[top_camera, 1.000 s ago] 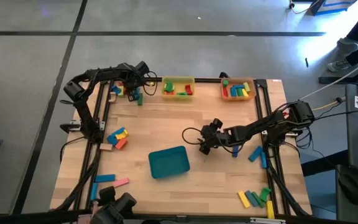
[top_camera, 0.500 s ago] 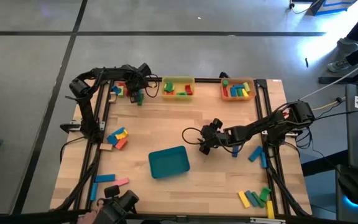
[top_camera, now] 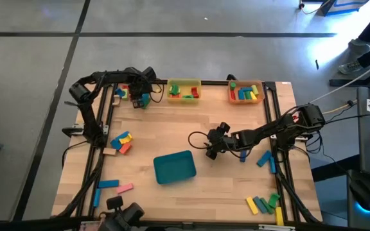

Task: Sort blocks by size
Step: Put the red arch block into the yellow bin

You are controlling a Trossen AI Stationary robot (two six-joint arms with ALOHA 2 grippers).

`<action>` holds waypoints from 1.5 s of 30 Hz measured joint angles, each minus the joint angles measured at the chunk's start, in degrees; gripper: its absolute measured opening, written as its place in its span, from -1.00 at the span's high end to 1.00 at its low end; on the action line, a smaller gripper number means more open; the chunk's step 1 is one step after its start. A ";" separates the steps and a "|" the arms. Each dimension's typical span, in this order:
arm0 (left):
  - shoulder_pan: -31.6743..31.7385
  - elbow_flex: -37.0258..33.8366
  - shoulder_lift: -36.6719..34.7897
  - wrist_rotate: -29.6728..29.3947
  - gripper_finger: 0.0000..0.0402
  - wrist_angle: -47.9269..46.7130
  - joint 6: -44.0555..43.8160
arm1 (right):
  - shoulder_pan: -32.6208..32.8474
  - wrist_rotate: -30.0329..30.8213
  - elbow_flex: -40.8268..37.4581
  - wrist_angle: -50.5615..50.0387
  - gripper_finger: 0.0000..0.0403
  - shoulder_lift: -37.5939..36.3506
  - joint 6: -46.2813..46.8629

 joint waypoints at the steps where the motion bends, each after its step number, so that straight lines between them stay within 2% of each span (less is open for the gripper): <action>1: -0.69 0.10 -1.16 -0.04 0.86 0.04 -0.30 | 0.00 0.02 0.00 0.05 -0.45 0.00 0.00; 5: -4.04 0.10 -6.20 -0.10 0.82 0.80 -0.65 | 0.00 0.02 0.00 0.19 -0.45 0.00 0.00; 9: -7.93 0.98 -10.48 -0.07 0.86 5.86 -1.74 | 0.00 0.02 0.00 0.32 -0.45 0.00 0.00; 16: -12.27 1.63 -13.93 5.13 0.78 21.98 -2.36 | 0.00 0.02 0.00 0.34 -0.45 0.00 -0.20; 21: -13.26 1.65 -13.33 6.39 0.77 31.27 -2.45 | 0.00 0.02 0.00 0.34 -0.45 0.00 -0.22; 28: -13.33 1.65 -10.04 10.69 0.81 38.42 -6.03 | 0.00 0.04 0.00 0.34 -0.45 0.00 -0.22; 41: -13.45 1.65 -2.36 14.79 0.72 40.85 -8.22 | 0.00 0.48 0.00 1.15 -0.45 0.00 -0.24; 45: -13.46 1.65 -2.32 14.96 0.54 40.58 -9.58 | -0.02 0.48 0.00 1.17 -0.45 0.00 -0.26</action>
